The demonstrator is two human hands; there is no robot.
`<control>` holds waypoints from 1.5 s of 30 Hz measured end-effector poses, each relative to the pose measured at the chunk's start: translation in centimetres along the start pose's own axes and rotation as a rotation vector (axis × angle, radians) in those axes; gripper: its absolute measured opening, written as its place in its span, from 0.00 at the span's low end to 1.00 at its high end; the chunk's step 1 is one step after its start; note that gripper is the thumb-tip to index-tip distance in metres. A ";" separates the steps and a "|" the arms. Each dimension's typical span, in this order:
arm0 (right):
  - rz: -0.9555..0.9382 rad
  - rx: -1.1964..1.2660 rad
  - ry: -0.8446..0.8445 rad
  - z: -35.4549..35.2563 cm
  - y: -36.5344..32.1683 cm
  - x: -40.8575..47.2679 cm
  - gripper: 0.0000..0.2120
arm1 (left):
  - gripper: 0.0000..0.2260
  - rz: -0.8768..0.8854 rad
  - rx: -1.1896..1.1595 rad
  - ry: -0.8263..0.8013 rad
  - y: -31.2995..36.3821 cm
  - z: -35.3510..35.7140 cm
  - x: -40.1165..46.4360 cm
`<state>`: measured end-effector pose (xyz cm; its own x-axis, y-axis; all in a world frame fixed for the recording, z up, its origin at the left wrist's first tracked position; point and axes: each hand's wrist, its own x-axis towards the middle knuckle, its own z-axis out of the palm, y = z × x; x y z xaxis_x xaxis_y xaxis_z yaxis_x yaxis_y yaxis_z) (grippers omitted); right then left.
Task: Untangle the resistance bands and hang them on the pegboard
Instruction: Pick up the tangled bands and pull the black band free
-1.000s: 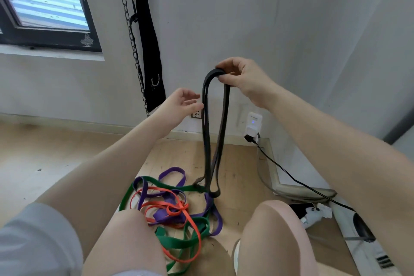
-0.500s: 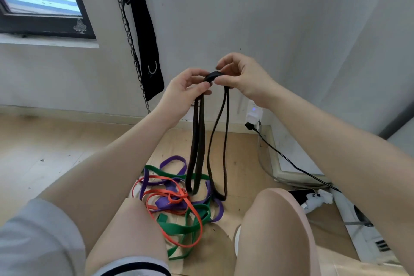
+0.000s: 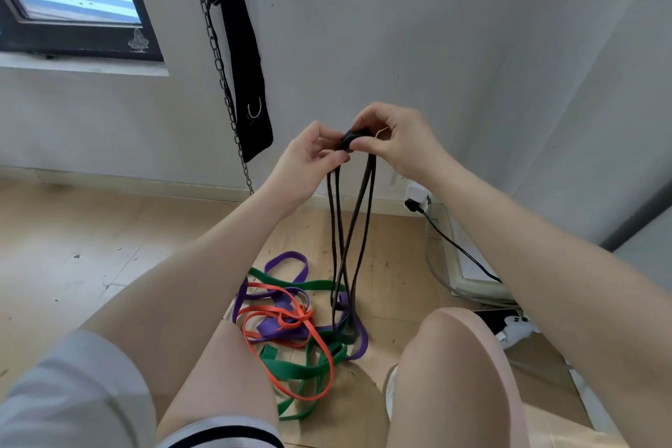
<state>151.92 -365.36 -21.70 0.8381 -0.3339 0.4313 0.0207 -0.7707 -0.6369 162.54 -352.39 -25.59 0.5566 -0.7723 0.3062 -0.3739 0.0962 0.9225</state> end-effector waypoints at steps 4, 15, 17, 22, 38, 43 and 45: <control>-0.050 -0.350 -0.254 -0.6 -0.6 0.4 0.14 | 0.07 -0.001 0.015 0.023 -0.5 0.0 -0.6; 0.292 0.105 -0.245 3.7 4.2 -4.3 0.11 | 0.12 0.019 -0.031 0.088 -0.2 0.1 -1.5; 0.293 0.197 -0.135 3.8 3.8 -4.2 0.12 | 0.13 -0.005 0.006 0.064 -0.5 -0.5 -1.7; 0.252 0.343 0.009 2.7 2.0 -2.6 0.10 | 0.14 -0.098 0.038 0.026 -1.6 -0.2 -2.3; 0.261 0.562 0.116 3.9 1.0 -2.3 0.15 | 0.07 -0.049 -0.187 0.192 -1.4 1.7 -2.2; 0.279 0.642 0.281 4.8 0.7 -2.4 0.10 | 0.07 0.005 -0.061 0.171 -1.0 1.8 -2.1; 0.282 0.631 0.286 4.9 0.7 -2.5 0.08 | 0.07 0.009 -0.015 0.161 -1.3 1.8 -2.4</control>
<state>152.56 -362.39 -26.34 0.6849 -0.6675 0.2922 0.2073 -0.2061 -0.9563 160.39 -351.78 -27.95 0.6652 -0.6611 0.3470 -0.3689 0.1130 0.9226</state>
